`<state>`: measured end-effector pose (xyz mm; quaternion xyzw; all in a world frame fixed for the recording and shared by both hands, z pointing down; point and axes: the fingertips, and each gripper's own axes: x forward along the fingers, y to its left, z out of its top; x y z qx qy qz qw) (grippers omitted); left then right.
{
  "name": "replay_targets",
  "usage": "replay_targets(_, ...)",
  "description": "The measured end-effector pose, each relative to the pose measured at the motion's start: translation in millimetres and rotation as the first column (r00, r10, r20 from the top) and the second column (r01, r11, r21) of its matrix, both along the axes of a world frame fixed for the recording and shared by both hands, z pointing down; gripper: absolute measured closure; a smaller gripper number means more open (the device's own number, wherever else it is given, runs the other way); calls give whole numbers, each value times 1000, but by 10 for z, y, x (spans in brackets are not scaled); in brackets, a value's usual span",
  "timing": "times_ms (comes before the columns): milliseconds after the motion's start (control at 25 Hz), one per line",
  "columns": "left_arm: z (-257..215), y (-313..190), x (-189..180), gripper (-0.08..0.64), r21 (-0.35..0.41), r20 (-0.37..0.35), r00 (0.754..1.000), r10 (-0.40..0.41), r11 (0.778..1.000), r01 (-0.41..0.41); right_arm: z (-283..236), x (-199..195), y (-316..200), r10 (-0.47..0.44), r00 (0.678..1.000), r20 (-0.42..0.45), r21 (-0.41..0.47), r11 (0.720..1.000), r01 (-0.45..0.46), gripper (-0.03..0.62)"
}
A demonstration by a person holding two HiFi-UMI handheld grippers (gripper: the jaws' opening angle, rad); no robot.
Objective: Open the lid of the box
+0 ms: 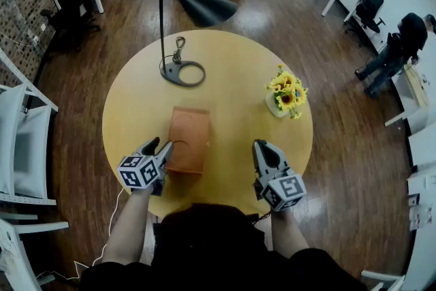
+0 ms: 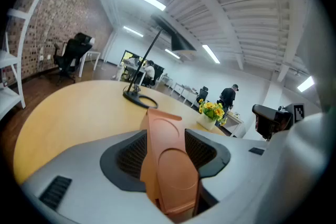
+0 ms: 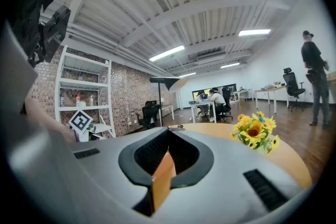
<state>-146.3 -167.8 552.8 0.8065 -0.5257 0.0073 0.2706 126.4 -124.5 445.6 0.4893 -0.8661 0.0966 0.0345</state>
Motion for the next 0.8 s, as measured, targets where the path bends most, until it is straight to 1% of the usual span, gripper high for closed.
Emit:
replay_targets(80,253,-55,93,342,-85,54,998,38,996,-33,140,-146,-51,-44,999,-23,-22,999,43,588)
replay_targets(160,446,-80,146,342,-152,77,995,61,987,-49,284,-280,-105,-95,994,-54,-47,995,93,585)
replay_targets(200,514,-81,154,342,-178,74,995,66,983,-52,350,-338,-135,-122,990,-72,-59,991,118,558)
replay_targets(320,630,-72,151,337,-227,57,995,78,972,-63,538,-475,-233,-197,971,-137,-87,979,186,552)
replay_targets(400,641,-69,139,337,-240,40,996,77,969,-65,726,-573,-289,-265,944,-195,-123,962,245,552)
replay_targets(440,643,-62,134,337,-248,31,997,73,967,-64,845,-630,-303,-309,923,-229,-152,948,279,530)
replay_targets(480,647,-50,130,336,-260,22,997,68,964,-60,976,-685,-307,-355,896,-266,-185,931,314,477)
replay_targets(560,651,-20,129,337,-282,6,999,52,958,-48,1267,-781,-289,-447,825,-346,-255,891,376,474)
replay_targets(640,648,-4,141,337,-291,1,999,40,956,-38,1579,-853,-259,-534,732,-423,-326,844,427,474)
replay_targets(720,640,-1,154,337,-292,10,999,41,956,-36,1855,-911,-237,-603,637,-481,-389,797,462,474)
replay_targets(800,627,-10,164,337,-292,28,998,53,956,-42,2026,-966,-254,-645,557,-523,-427,764,484,474)
